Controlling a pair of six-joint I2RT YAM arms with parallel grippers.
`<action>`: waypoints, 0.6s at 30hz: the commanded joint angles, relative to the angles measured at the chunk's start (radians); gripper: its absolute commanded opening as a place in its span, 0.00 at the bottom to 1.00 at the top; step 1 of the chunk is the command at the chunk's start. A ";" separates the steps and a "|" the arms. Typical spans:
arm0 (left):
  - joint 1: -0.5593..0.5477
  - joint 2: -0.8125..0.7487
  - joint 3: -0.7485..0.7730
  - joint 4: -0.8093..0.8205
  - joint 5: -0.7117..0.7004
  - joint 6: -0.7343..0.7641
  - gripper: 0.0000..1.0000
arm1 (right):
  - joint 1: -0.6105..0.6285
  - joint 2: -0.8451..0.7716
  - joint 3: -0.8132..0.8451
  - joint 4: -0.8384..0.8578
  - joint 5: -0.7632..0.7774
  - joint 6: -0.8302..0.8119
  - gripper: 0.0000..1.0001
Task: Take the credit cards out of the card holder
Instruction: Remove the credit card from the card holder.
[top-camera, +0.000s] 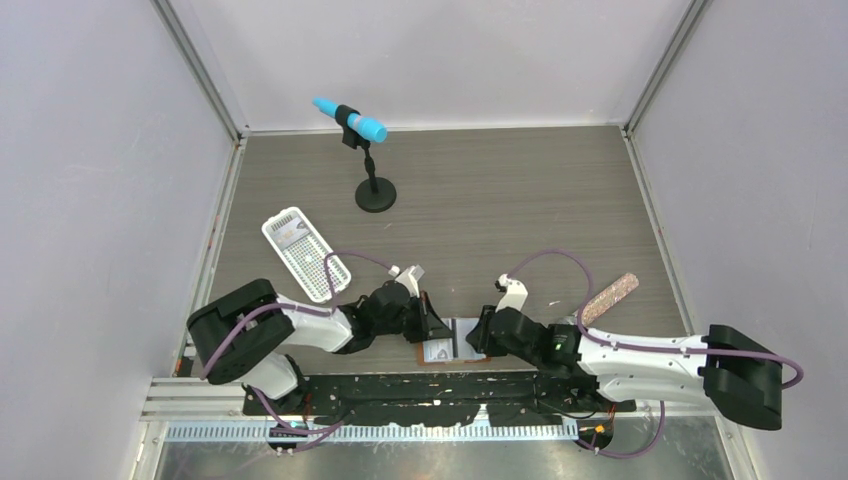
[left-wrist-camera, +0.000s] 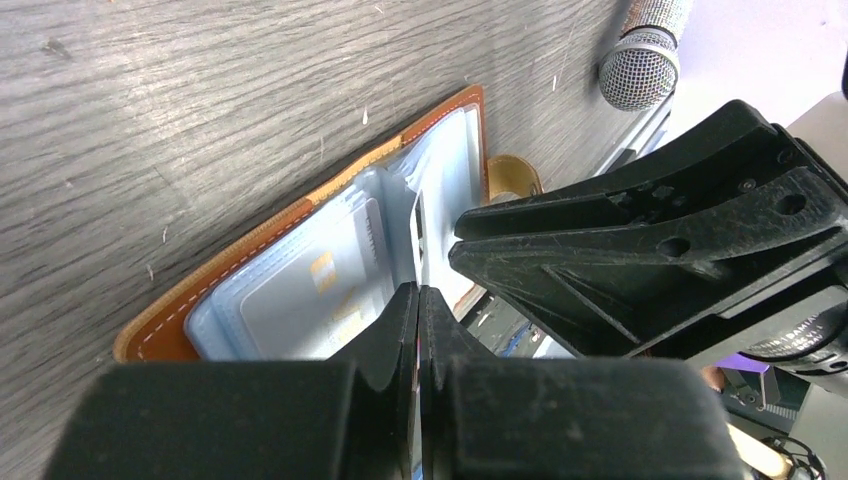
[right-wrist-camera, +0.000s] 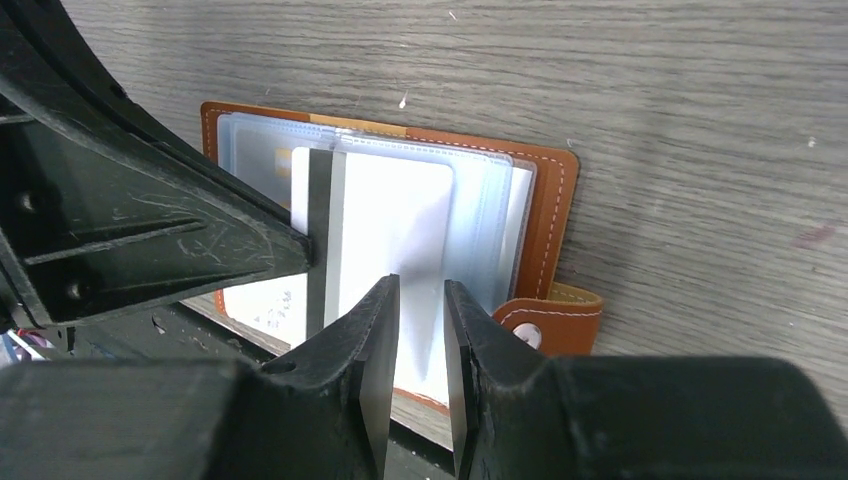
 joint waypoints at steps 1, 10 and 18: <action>0.014 -0.068 -0.021 -0.050 -0.025 0.018 0.00 | -0.003 -0.035 -0.011 -0.105 0.045 0.000 0.31; 0.032 -0.214 -0.024 -0.242 -0.086 0.090 0.00 | -0.006 -0.057 0.027 -0.149 0.067 -0.037 0.31; 0.033 -0.438 0.060 -0.578 -0.221 0.212 0.00 | -0.006 -0.077 0.126 -0.137 0.064 -0.226 0.34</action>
